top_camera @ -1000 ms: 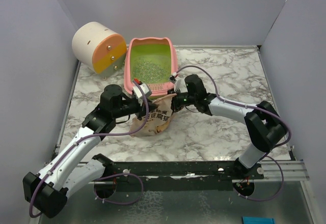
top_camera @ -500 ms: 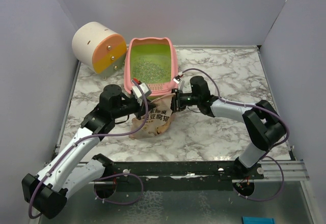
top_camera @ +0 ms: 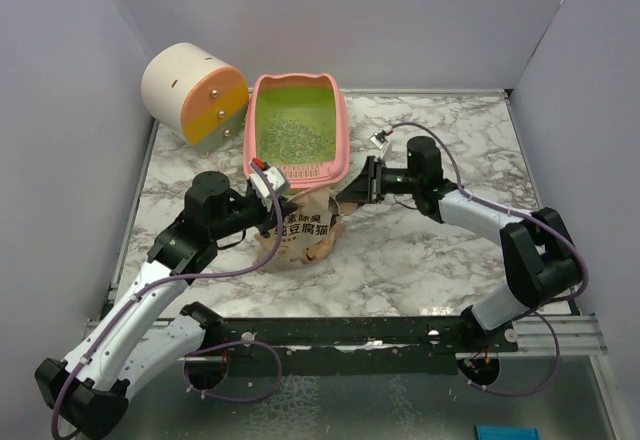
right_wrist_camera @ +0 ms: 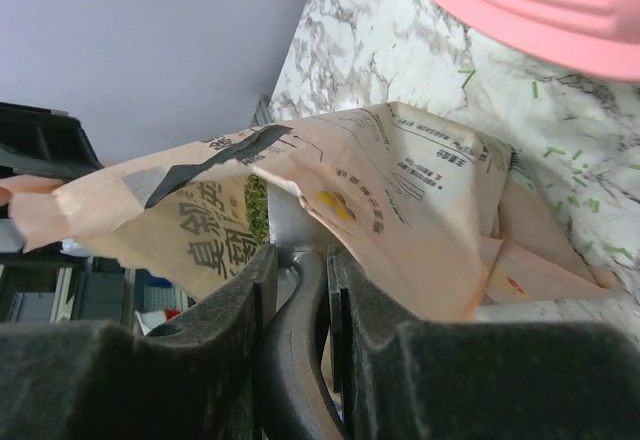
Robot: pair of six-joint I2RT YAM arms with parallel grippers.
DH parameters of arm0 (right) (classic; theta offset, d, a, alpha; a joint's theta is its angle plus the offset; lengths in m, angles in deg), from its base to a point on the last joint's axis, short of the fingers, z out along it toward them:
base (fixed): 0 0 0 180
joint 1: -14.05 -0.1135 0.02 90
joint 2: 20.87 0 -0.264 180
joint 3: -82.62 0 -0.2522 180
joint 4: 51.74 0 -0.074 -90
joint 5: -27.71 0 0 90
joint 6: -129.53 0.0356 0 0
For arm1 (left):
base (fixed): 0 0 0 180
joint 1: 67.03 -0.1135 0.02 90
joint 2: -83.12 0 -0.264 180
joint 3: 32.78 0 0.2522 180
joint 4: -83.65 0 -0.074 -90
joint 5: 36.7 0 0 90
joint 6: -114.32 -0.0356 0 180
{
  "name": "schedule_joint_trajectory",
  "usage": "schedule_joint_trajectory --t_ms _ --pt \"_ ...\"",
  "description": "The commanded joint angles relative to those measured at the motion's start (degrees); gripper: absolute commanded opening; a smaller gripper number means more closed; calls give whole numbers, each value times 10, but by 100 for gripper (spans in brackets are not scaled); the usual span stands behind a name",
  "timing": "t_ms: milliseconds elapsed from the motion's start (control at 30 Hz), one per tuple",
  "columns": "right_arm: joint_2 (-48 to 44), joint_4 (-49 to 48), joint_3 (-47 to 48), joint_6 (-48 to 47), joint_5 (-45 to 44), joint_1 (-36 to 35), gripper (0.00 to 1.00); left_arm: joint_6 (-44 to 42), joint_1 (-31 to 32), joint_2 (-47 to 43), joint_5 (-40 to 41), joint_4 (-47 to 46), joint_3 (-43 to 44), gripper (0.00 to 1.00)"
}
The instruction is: Fill the litter box with clean litter
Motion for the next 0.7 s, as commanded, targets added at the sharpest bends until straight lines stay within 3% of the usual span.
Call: schedule_joint_trajectory --t_ms 0,667 --pt "-45 27 -6 1 37 37 1 -12 -2 -25 9 -46 26 0" --pt "-115 45 -37 40 102 148 1 3 -2 -33 9 -74 4 2"
